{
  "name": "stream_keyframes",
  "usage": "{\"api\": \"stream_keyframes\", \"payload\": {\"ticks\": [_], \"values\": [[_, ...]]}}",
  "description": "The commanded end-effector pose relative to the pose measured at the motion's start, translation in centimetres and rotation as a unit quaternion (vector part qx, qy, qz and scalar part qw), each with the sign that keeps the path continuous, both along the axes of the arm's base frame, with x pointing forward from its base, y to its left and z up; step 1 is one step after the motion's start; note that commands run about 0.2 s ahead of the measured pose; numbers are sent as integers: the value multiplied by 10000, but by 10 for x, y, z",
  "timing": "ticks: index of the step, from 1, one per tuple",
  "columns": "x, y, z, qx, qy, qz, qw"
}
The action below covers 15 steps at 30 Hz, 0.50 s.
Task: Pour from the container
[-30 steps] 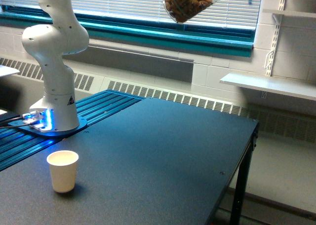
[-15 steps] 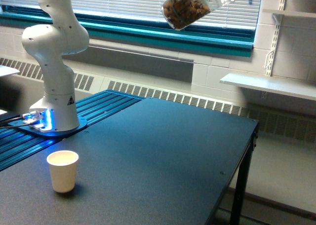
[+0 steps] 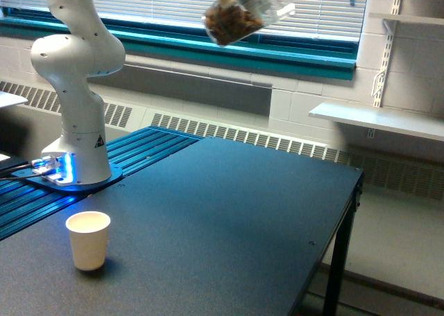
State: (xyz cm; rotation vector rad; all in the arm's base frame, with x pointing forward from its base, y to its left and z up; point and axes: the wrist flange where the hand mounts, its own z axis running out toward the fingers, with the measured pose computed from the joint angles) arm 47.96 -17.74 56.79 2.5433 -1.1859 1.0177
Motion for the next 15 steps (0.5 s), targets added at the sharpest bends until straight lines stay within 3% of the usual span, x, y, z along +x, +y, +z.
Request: {"api": "stream_keyframes", "payload": {"ticks": [1,15], "values": [[-31,-2,-7,114,-67,-426,9990],[-87,-14,-65,444,356,-933,9940]]}}
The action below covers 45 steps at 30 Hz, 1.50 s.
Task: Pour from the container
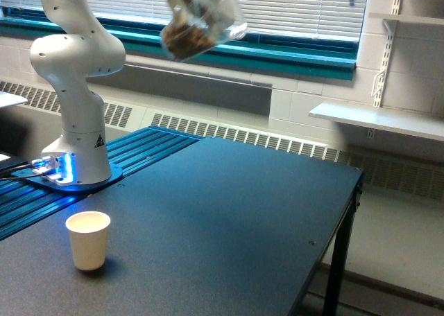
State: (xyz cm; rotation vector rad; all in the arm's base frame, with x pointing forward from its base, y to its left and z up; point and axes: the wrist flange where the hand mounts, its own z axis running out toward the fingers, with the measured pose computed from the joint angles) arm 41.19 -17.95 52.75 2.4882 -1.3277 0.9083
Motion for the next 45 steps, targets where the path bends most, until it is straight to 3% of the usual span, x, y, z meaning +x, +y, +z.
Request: {"api": "stream_keyframes", "payload": {"ticks": [1,13,26,45], "values": [[-23,-15,-28,267,119,-446,9986],[-56,-36,-66,524,343,-807,9948],[-87,-43,-98,869,429,-1108,9891],[-131,-54,-145,1288,678,-1575,9767]]}}
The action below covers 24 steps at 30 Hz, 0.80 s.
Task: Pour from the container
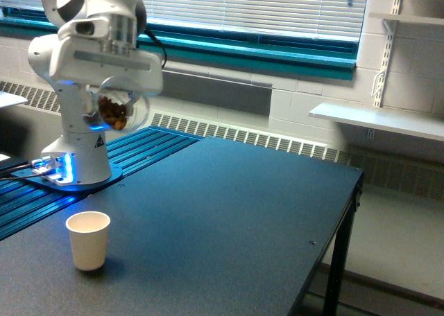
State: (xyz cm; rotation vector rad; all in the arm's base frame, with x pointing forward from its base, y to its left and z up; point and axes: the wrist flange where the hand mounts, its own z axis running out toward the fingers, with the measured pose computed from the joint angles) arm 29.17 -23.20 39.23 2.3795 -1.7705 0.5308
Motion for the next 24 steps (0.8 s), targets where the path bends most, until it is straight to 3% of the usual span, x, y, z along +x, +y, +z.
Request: {"api": "stream_keyframes", "payload": {"ticks": [1,24], "values": [[-12,-1,-12,123,-12,-170,9998],[-45,-8,-60,570,211,-542,9967]]}}
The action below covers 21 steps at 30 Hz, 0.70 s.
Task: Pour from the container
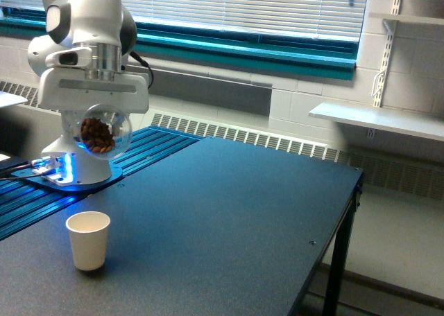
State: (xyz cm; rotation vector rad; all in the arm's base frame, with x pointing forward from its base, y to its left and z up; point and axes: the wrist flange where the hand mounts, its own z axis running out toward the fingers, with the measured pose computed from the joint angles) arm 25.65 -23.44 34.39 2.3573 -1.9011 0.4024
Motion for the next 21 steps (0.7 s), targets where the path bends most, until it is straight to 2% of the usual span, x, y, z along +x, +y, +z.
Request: {"api": "stream_keyframes", "payload": {"ticks": [1,11,21], "values": [[-10,-6,-14,109,50,-179,9998],[-12,3,-33,320,72,-174,9993],[-16,4,-44,441,179,-219,9986]]}}
